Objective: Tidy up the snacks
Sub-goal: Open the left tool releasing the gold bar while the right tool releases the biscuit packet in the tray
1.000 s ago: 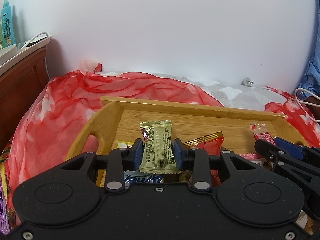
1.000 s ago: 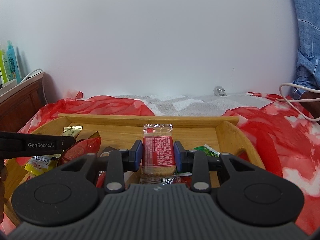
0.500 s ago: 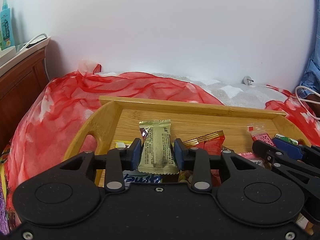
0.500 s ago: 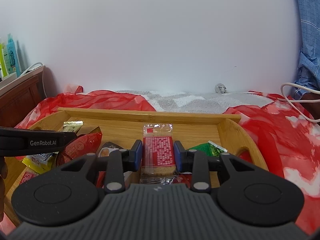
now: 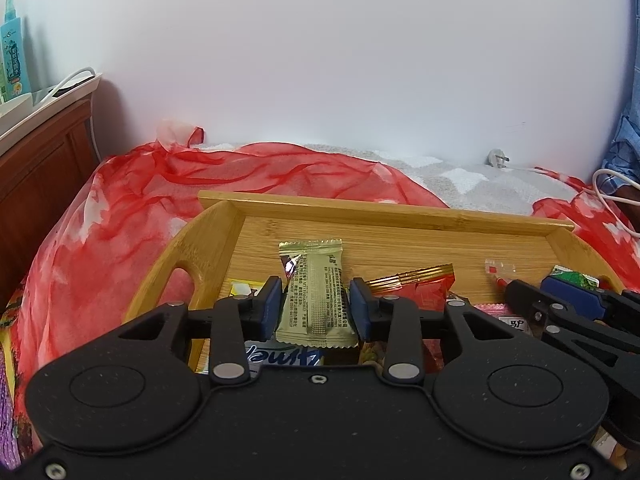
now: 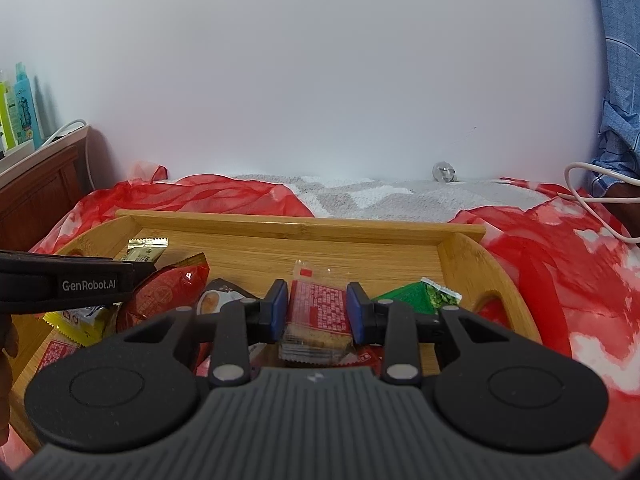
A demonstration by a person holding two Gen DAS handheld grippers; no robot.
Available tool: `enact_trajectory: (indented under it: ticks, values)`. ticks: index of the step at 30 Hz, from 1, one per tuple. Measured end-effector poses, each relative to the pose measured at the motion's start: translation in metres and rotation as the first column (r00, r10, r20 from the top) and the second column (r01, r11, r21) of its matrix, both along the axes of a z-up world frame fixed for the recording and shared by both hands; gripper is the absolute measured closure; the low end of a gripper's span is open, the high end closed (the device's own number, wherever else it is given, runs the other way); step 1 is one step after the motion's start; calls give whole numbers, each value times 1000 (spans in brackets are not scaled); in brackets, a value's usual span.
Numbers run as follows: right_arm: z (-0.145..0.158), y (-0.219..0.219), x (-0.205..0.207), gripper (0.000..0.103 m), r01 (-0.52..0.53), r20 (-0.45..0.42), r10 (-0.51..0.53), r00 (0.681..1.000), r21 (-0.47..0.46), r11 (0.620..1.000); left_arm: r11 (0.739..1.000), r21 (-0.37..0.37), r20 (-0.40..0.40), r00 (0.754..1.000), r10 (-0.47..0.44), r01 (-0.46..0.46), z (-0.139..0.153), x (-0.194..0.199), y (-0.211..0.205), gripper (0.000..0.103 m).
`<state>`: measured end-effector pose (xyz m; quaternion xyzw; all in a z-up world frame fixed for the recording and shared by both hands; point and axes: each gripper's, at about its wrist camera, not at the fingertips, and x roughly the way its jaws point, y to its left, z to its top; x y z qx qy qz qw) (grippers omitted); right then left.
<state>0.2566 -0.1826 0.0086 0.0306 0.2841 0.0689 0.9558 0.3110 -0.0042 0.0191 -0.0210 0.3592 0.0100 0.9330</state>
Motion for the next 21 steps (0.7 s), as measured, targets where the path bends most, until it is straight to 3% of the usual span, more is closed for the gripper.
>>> enact_trajectory:
  ticks: [10,14,17,21]
  values:
    - [1,-5,-2,58,10,15,-10,1000,29,1000,1000,8,0,1000,12,-12,2,-2,0,59]
    - [3,-8,-5,45,14,35,-15,999,44,999,1000,12,1,1000,17,-17,5,-7,0,55]
    - [6,-9,-9,41,17,48,-19,999,37,999,1000,22,12,1000,16,-16,9,-12,0,50]
    - [15,-13,-18,35,21,68,-25,997,59,998,1000,8,20,1000,13,-14,18,-22,1,35]
